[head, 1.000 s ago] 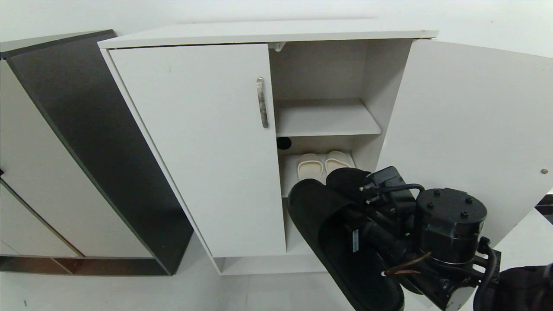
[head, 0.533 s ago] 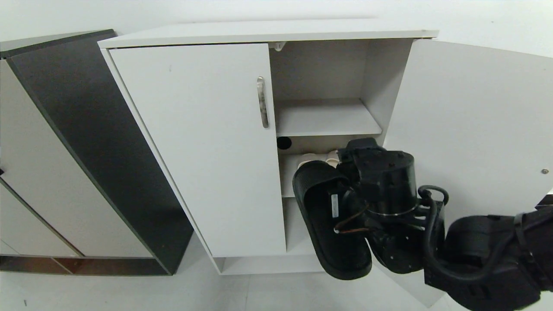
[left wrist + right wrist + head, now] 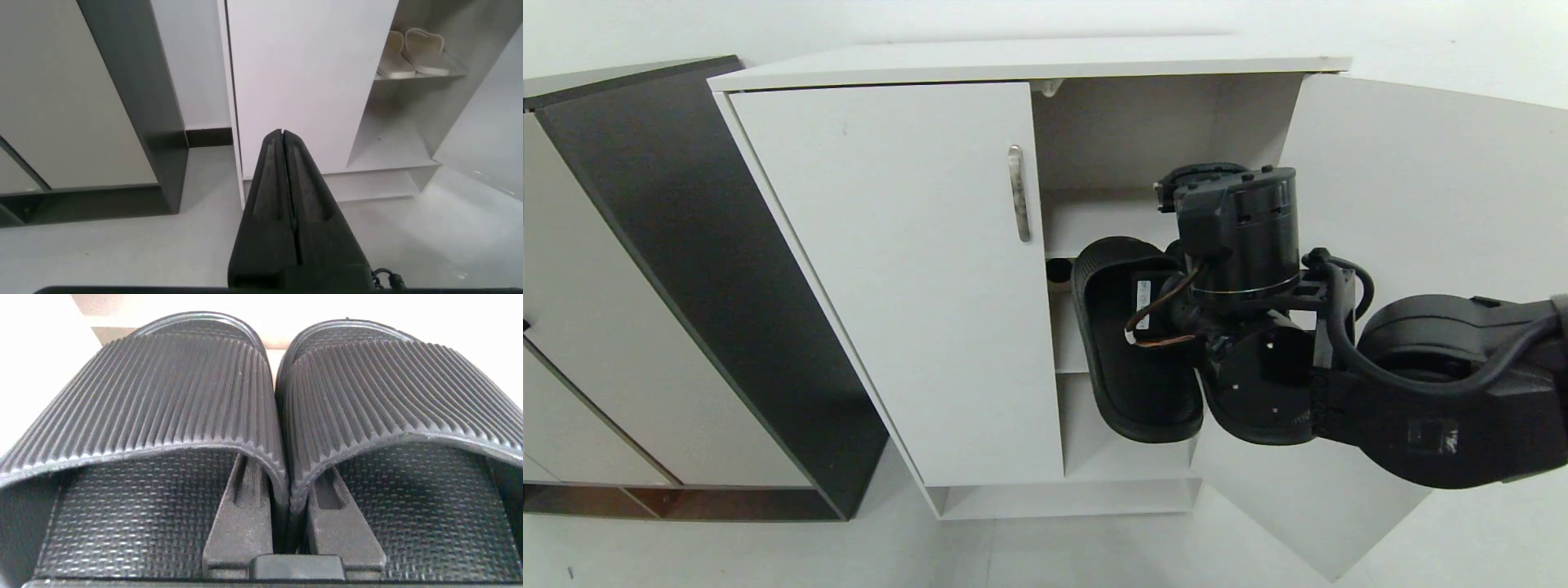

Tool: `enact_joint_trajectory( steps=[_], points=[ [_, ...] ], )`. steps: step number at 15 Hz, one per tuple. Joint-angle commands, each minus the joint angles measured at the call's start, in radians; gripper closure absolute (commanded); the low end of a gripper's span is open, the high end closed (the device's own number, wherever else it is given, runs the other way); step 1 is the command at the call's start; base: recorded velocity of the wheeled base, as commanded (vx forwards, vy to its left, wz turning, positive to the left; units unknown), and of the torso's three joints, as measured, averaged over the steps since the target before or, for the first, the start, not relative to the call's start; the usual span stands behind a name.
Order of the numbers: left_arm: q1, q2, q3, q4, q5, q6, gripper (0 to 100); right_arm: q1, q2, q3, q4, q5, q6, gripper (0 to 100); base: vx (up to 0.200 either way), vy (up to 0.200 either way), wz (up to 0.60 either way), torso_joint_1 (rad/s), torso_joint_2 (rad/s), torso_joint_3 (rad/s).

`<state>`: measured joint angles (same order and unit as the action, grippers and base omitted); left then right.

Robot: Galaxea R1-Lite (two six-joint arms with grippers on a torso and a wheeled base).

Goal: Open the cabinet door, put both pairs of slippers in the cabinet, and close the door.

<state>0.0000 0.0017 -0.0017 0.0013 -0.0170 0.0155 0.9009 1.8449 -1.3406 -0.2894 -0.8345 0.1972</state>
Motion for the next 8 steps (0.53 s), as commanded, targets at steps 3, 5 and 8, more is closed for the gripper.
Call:
enact_joint_trajectory(
  steps=[3, 5, 8],
  points=[
    [0.0, 0.0, 0.0, 0.0, -0.001, 0.0, 100, -0.003, 0.007, 0.008, -0.002, 0.0, 0.002, 100, 0.0, 0.0, 0.0, 0.0, 0.0, 0.0],
    [0.0, 0.0, 0.0, 0.0, -0.001, 0.001, 100, 0.0, 0.007, 0.014, -0.004, 0.0, -0.001, 100, 0.0, 0.0, 0.0, 0.0, 0.0, 0.0],
    [0.0, 0.001, 0.0, 0.0, -0.001, 0.001, 100, -0.005, 0.013, 0.017, -0.004, 0.0, -0.001, 100, 0.2, 0.0, 0.0, -0.002, 0.0, 0.002]
  ],
)
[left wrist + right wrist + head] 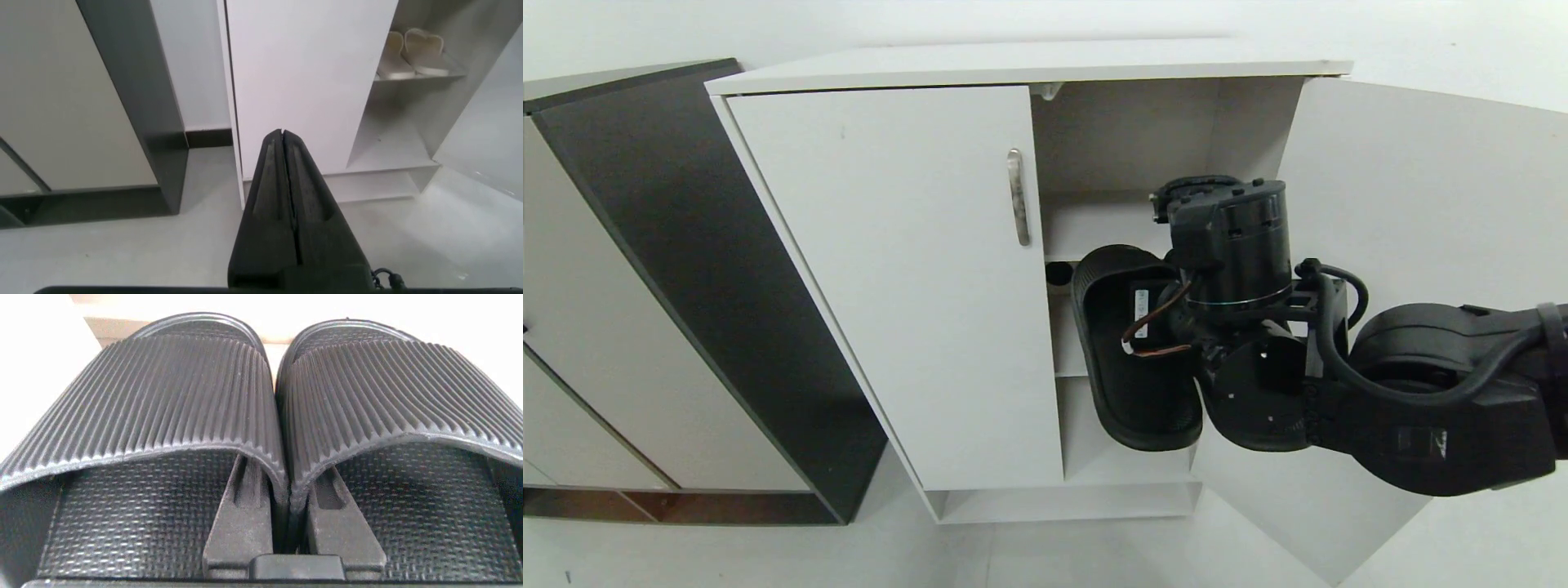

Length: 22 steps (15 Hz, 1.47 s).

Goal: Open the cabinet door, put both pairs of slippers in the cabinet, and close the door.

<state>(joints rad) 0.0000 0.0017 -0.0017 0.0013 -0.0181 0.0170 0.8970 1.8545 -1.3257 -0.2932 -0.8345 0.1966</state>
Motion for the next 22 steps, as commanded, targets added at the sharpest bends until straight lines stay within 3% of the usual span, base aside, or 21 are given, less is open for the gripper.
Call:
enact_joint_trajectory(
  steps=[1, 11, 16, 22],
  points=[
    [0.0, 0.0, 0.0, 0.0, 0.0, 0.0, 100, -0.003, 0.006, 0.002, 0.0, 0.0, 0.0, 100, 0.2, 0.0, 0.0, -0.002, 0.0, 0.007],
    [0.0, 0.0, 0.0, 0.0, 0.0, 0.0, 100, -0.007, 0.006, 0.0, -0.003, 0.0, -0.008, 100, 0.2, 0.0, 0.0, 0.003, 0.0, 0.002],
    [0.0, 0.0, 0.0, 0.0, 0.0, 0.0, 100, -0.009, 0.011, -0.018, -0.007, 0.003, -0.006, 100, 0.0, 0.0, 0.0, 0.0, 0.0, 0.0],
    [0.0, 0.0, 0.0, -0.001, 0.0, -0.002, 100, -0.076, 0.132, -0.176, 0.006, 0.008, -0.023, 100, 0.0, 0.0, 0.0, 0.0, 0.0, 0.0]
  ],
)
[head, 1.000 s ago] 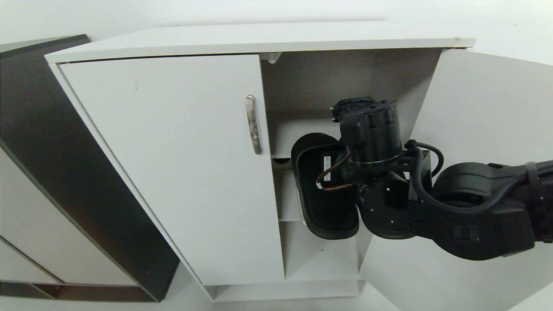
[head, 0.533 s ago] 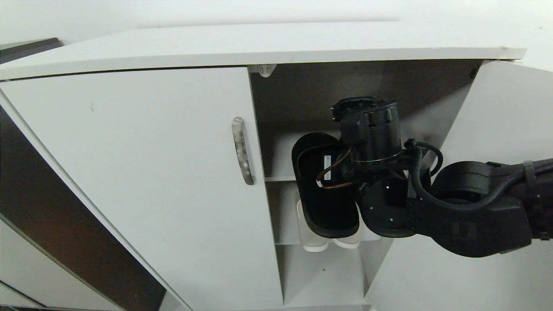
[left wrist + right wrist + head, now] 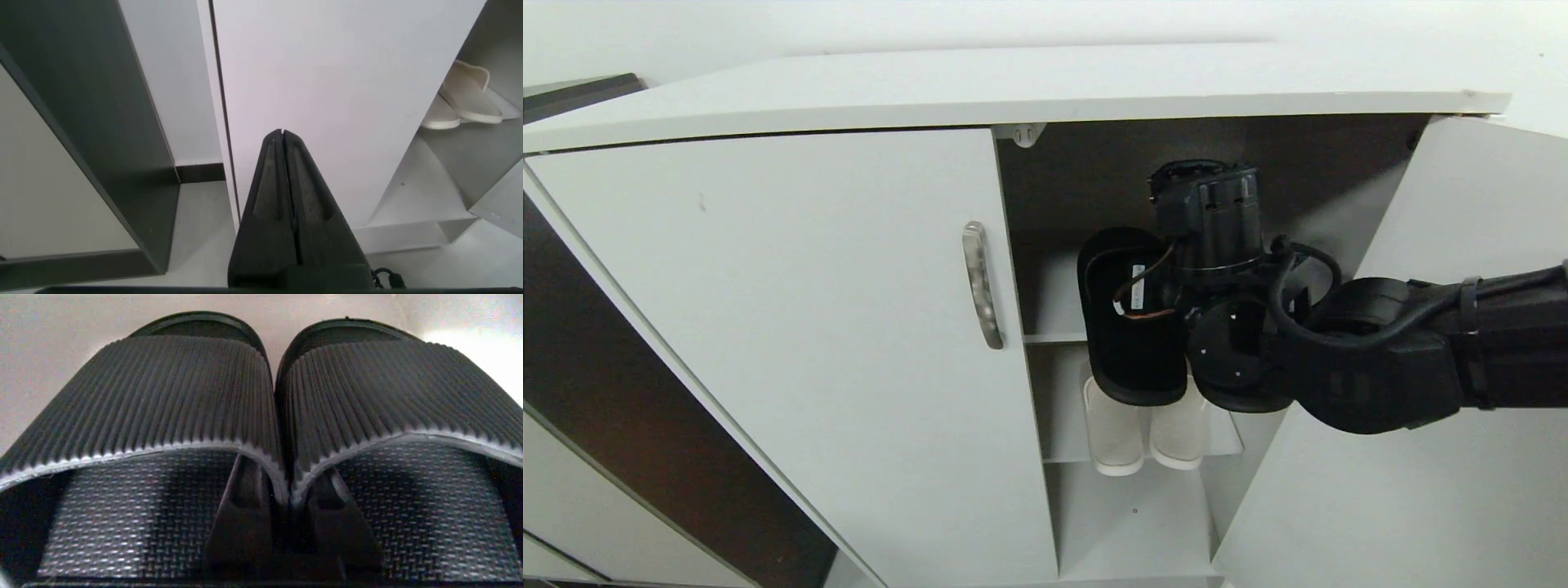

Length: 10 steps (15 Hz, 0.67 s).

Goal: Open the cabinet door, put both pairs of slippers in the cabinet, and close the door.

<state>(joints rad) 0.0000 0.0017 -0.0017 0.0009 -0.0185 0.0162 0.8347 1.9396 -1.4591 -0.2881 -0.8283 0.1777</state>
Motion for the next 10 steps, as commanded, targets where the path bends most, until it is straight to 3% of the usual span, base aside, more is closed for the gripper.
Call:
enact_joint_trajectory(
  steps=[1, 6, 10],
  points=[
    [0.0, 0.0, 0.0, 0.001, 0.0, 0.001, 100, -0.023, 0.064, -0.073, 0.009, 0.005, -0.017, 100, 0.0, 0.0, 0.0, 0.0, 0.0, 0.0],
    [0.0, 0.0, 0.0, 0.001, 0.0, -0.001, 100, -0.054, 0.127, -0.244, 0.113, 0.005, -0.021, 100, 0.0, 0.0, 0.0, 0.0, 0.0, 0.0],
    [-0.002, 0.0, 0.0, 0.001, 0.0, -0.001, 100, -0.062, 0.15, -0.283, 0.125, 0.031, -0.021, 100, 0.0, 0.0, 0.0, 0.0, 0.0, 0.0]
  ],
)
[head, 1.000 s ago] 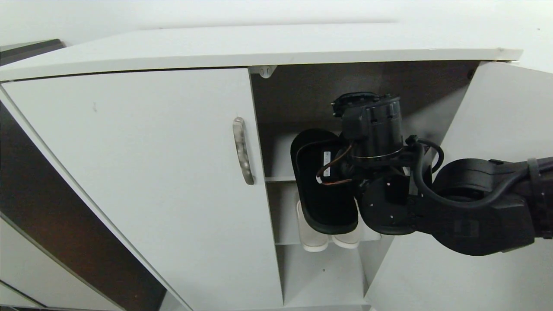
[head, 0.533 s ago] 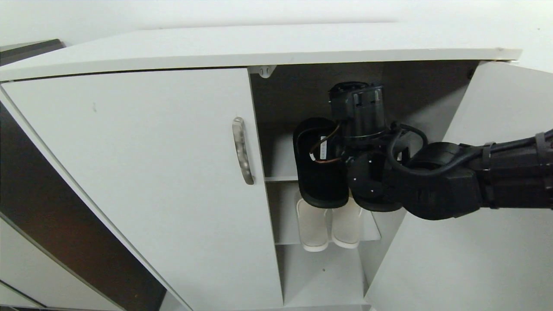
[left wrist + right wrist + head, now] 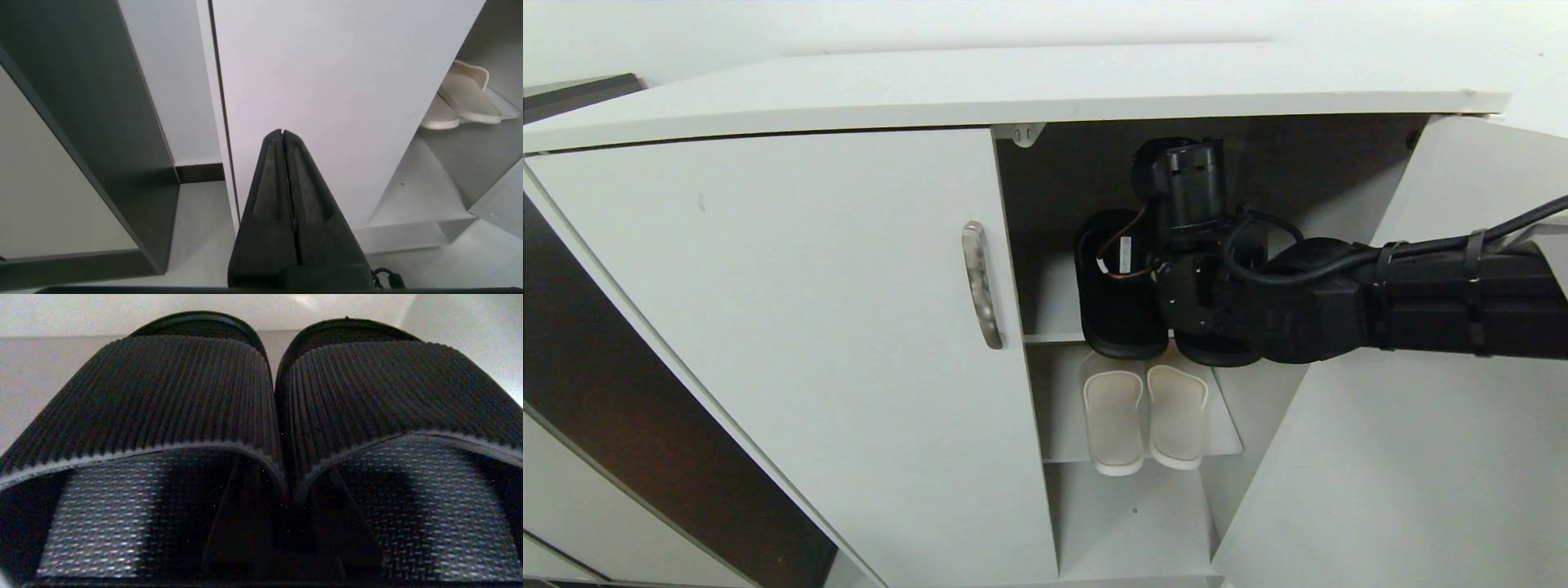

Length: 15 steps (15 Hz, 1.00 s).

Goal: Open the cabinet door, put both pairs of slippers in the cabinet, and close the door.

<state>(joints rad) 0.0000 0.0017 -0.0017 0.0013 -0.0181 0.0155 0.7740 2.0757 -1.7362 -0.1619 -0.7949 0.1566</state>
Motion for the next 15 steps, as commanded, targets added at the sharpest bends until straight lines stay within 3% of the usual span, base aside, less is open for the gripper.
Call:
enact_joint_trajectory(
  steps=[1, 15],
  points=[
    [0.0, 0.0, 0.0, 0.0, 0.0, 0.0, 100, -0.001, 0.02, -0.006, -0.002, 0.009, 0.001, 100, 0.0, 0.0, 0.0, 0.0, 0.0, 0.0],
    [0.0, 0.0, 0.0, 0.0, 0.0, 0.0, 100, -0.007, 0.027, 0.004, -0.002, 0.022, 0.008, 100, 0.0, 0.0, 0.0, 0.0, 0.0, 0.0]
  ],
)
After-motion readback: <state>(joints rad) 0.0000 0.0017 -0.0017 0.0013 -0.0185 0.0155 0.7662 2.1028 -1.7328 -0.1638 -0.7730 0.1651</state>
